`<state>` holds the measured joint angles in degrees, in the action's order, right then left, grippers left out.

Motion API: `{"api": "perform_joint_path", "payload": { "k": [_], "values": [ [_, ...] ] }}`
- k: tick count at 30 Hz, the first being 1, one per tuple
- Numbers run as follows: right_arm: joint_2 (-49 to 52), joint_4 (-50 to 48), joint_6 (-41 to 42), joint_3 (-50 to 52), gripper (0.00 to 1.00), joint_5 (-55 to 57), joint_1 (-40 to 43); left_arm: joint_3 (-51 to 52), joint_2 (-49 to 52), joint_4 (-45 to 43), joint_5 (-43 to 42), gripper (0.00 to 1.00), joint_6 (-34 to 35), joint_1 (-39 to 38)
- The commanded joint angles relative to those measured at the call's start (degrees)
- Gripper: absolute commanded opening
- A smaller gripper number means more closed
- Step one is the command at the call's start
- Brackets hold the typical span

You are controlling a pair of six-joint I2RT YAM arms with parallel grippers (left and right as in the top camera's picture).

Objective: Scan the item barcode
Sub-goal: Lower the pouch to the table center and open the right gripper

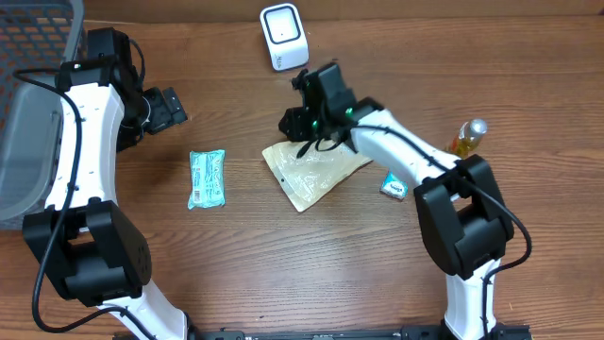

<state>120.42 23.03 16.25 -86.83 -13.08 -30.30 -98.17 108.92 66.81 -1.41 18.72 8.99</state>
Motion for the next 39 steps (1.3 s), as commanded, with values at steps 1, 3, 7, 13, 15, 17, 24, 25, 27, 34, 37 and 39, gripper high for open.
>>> {"api": "perform_joint_path", "payload": {
  "k": [1, 3, 7, 13, 15, 17, 24, 25, 27, 34, 37, 39],
  "values": [
    [-0.7, -0.5, 2.2, 2.5, 0.42, 7.1, -0.8, 0.2, 0.1, 0.0, 0.3, 1.00, 0.4, -0.3],
    [-0.7, 2.1, 2.2, 2.5, 0.39, 7.6, -0.8, 0.2, 0.1, 0.0, 0.4, 1.00, 0.4, -0.3],
    [-0.7, 9.5, 5.9, 2.4, 0.39, 7.5, -0.7, 0.2, 0.1, 0.0, 0.4, 1.00, 0.4, -0.3],
    [-0.7, 20.9, 6.4, 2.2, 0.43, 7.1, -0.7, 0.2, 0.1, 0.0, 0.3, 1.00, 0.4, -0.3],
    [-0.7, 24.4, 6.2, 1.8, 0.43, 7.2, -0.7, 0.2, 0.1, 0.0, 0.3, 1.00, 0.4, -0.3],
    [-0.8, 27.2, 6.2, 1.3, 0.43, 9.1, -0.6, 0.2, 0.1, 0.0, 0.4, 1.00, 0.4, -0.3],
    [-0.9, 31.3, 6.2, -1.6, 0.45, 10.5, 0.3, 0.2, 0.1, 0.0, 0.4, 0.99, 0.4, -0.3],
    [-0.9, 31.1, 6.3, -2.0, 0.45, 8.3, 0.2, 0.2, 0.1, 0.0, 0.3, 1.00, 0.4, -0.3],
    [-0.9, 29.7, 6.3, -2.2, 0.48, 3.6, -0.5, 0.2, 0.1, 0.0, 0.4, 1.00, 0.4, -0.3],
    [-0.9, 22.1, 6.5, -2.2, 0.48, -1.8, -6.6, 0.2, 0.1, 0.0, 0.4, 1.00, 0.4, -0.3],
    [-0.9, 15.9, 6.5, -2.2, 0.48, -1.8, -9.9, 0.2, 0.1, 0.0, 0.3, 1.00, 0.4, -0.3],
    [-0.9, 10.2, 6.5, -2.2, 0.53, -1.8, -12.1, 0.2, 0.1, 0.0, 0.4, 0.99, 0.4, -0.3]
  ]
}}
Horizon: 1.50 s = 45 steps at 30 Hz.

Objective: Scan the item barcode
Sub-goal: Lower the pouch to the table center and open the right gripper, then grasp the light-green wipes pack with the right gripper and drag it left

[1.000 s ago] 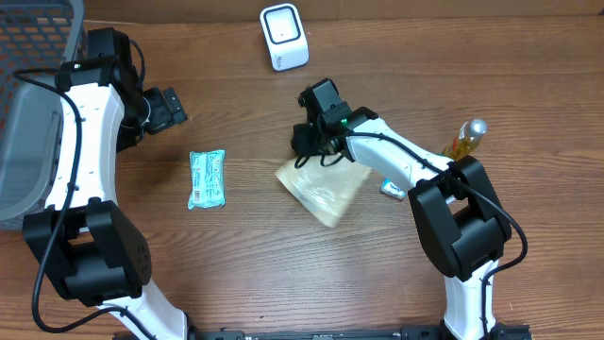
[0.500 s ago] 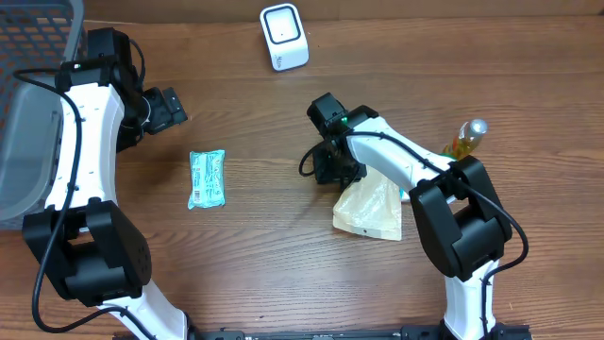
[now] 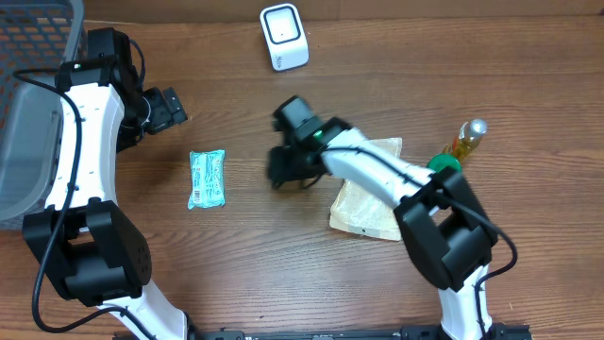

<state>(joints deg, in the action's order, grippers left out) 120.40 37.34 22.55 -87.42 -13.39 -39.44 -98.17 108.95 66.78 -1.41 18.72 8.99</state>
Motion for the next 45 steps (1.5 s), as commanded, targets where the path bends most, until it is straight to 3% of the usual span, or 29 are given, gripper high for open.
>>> {"api": "perform_joint_path", "payload": {
  "k": [1, 7, 12, 25, 31, 38, 45],
  "values": [
    [-0.8, -7.5, 0.2, -1.6, 0.56, -1.5, -4.0, 0.2, 0.1, 0.0, 0.4, 0.99, 0.4, -0.4],
    [-0.8, -22.7, 0.5, -1.6, 0.51, 4.7, -9.4, 0.2, 0.1, 0.0, 0.4, 0.99, 0.4, -0.4],
    [-0.6, -23.4, 3.2, -1.3, 0.60, 14.5, -12.4, 0.2, 0.1, 0.0, 0.4, 1.00, 0.4, -0.4],
    [4.3, -29.9, 3.2, -0.9, 0.65, 13.2, -12.7, 0.2, 0.1, 0.0, 0.4, 1.00, 0.4, -0.4],
    [7.9, -32.6, 5.7, -0.9, 0.63, 10.3, -12.7, 0.2, 0.1, 0.0, 0.3, 1.00, 0.4, -0.4],
    [8.8, -32.4, 6.2, -0.9, 0.48, 10.3, -12.7, 0.2, 0.1, 0.0, 0.4, 1.00, 0.4, -0.4],
    [11.5, -32.6, 6.8, -0.7, 0.47, 10.3, -12.7, 0.2, 0.1, 0.0, 0.4, 0.99, 0.4, -0.4]
  ]
}}
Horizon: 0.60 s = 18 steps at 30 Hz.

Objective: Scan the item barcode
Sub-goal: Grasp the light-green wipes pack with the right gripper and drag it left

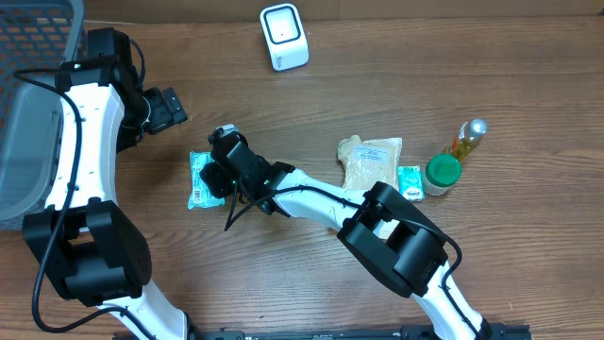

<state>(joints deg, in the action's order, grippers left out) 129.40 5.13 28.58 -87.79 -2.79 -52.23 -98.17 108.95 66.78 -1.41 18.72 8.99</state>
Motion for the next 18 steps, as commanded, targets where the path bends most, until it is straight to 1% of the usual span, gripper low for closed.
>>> {"api": "perform_joint_path", "payload": {
  "k": [1, 4, 7, 9, 10, 15, 18],
  "values": [
    [3.0, -0.3, 1.2, -0.3, 0.47, -0.3, 0.0, 0.2, 0.1, 0.0, 0.3, 1.00, 0.4, -0.4],
    [3.1, -0.4, 1.2, -0.4, 0.36, -0.3, 0.1, 0.2, 0.1, 0.0, 0.4, 0.99, 0.4, -0.4],
    [2.8, -0.6, 1.2, -0.4, 0.16, -0.3, 0.4, 0.2, 0.1, 0.0, 0.3, 1.00, 0.4, -0.4],
    [2.0, 0.0, 1.2, -0.4, 0.06, -0.3, 1.2, 0.2, 0.1, 0.0, 0.4, 1.00, 0.4, -0.4],
    [1.4, 0.5, 1.2, -0.4, 0.04, -0.3, 1.6, 0.2, 0.1, 0.0, 0.4, 0.99, 0.4, -0.4],
    [-3.3, 6.2, 1.2, -0.4, 0.04, -0.3, 5.5, 0.2, 0.1, 0.0, 0.4, 1.00, 0.4, -0.4],
    [-5.5, 11.6, 1.2, -0.4, 0.04, -0.3, 8.4, 0.2, 0.1, 0.0, 0.4, 1.00, 0.4, -0.4]
  ]
}}
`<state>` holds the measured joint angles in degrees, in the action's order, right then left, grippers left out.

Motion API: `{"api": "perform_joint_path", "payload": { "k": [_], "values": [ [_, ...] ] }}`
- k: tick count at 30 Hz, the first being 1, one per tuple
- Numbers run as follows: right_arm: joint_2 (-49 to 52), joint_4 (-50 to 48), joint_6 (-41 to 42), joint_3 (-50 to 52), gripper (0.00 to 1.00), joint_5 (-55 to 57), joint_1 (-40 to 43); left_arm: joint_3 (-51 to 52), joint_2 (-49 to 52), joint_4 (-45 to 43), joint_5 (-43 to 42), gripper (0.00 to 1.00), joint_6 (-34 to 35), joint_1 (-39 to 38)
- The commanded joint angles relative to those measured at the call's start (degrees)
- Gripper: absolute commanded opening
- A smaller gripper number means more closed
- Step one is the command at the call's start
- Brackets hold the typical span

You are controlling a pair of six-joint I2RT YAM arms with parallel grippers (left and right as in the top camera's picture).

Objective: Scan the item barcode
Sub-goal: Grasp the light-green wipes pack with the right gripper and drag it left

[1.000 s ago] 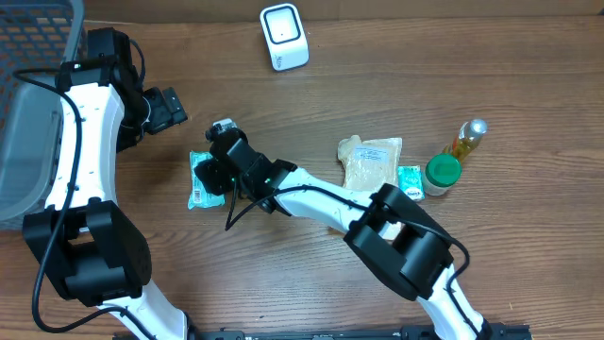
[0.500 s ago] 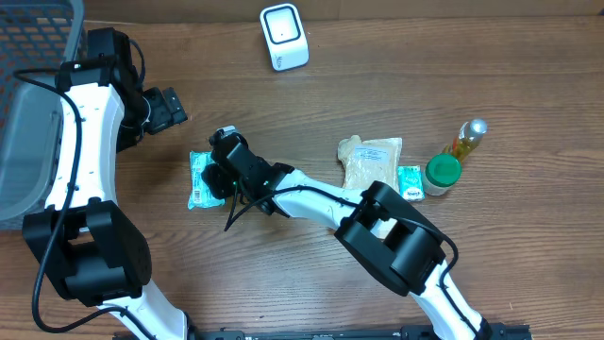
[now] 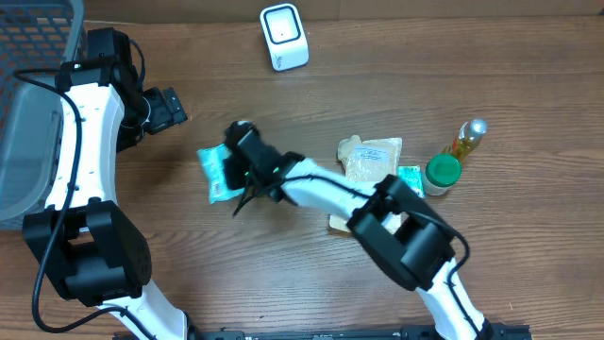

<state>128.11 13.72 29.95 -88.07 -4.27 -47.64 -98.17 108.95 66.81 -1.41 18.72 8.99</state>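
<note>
A teal packet (image 3: 213, 172) lies tilted on the wooden table, left of centre. My right gripper (image 3: 234, 166) reaches across from the right and sits at the packet's right edge, shut on it as far as the overhead view shows. The white barcode scanner (image 3: 284, 36) stands at the back centre of the table. My left gripper (image 3: 172, 108) hovers apart, up and left of the packet, with nothing in it; its finger gap is too small to read.
A beige pouch (image 3: 371, 161), a small teal sachet (image 3: 410, 179), a green-lidded jar (image 3: 442, 172) and a yellow bottle (image 3: 467, 138) sit in a group at the right. A grey mesh basket (image 3: 28, 85) stands at the far left edge.
The teal packet has shifted a little to the right and back and now lies tilted instead of upright. My right gripper has moved with it. The left arm has not moved.
My right gripper was at the beige pouch just in front of the scanner. Then the pouch lay farther right and the gripper was left of it. Then the pouch lay by the jar, with the gripper over the teal packet. The packet has now shifted and tilted.
</note>
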Motion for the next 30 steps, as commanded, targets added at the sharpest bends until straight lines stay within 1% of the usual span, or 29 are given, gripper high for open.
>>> {"api": "perform_joint_path", "payload": {
  "k": [1, 6, 7, 8, 12, 15, 16, 20, 22, 25, 29, 30],
  "values": [
    [-4.6, 5.1, -0.2, -0.1, 0.04, 1.2, 4.8, 0.2, 0.1, 0.0, 0.4, 1.00, 0.4, -0.4],
    [-4.9, 12.7, -0.3, -0.1, 0.06, 0.7, 8.4, 0.2, 0.1, 0.0, 0.4, 0.99, 0.4, -0.4],
    [-4.9, 13.5, -1.6, -0.1, 0.06, -0.5, 8.9, 0.2, 0.1, 0.0, 0.4, 1.00, 0.4, -0.4],
    [-4.9, 13.6, -5.9, -0.1, 0.10, -4.4, 9.5, 0.2, 0.1, 0.0, 0.4, 0.99, 0.4, -0.4],
    [-4.9, 12.5, -14.7, -0.1, 0.18, -12.9, 9.8, 0.2, 0.1, 0.0, 0.3, 1.00, 0.4, -0.4],
    [-4.9, 13.1, -20.3, -0.1, 0.19, -14.9, 9.7, 0.2, 0.1, 0.0, 0.4, 0.99, 0.4, -0.4],
    [-4.9, 13.9, -21.2, -0.1, 0.24, -14.7, 9.7, 0.2, 0.1, 0.0, 0.3, 1.00, 0.4, -0.4],
    [-4.9, 14.3, -21.0, -0.1, 0.32, -14.7, 9.8, 0.2, 0.1, 0.0, 0.4, 0.99, 0.4, -0.4],
    [-4.9, 14.3, -21.0, -0.1, 0.33, -14.7, 10.0, 0.2, 0.1, 0.0, 0.4, 0.99, 0.4, -0.4],
    [-5.9, 14.1, -20.6, -0.2, 0.38, -14.7, 10.7, 0.2, 0.1, 0.0, 0.4, 1.00, 0.4, -0.4],
    [-9.2, 13.2, -16.5, -0.2, 0.46, -14.7, 13.0, 0.2, 0.1, 0.0, 0.4, 1.00, 0.4, -0.4],
    [-9.8, 13.0, -15.2, -0.2, 0.49, -14.7, 13.7, 0.2, 0.1, 0.0, 0.4, 0.99, 0.4, -0.4]
  ]
}}
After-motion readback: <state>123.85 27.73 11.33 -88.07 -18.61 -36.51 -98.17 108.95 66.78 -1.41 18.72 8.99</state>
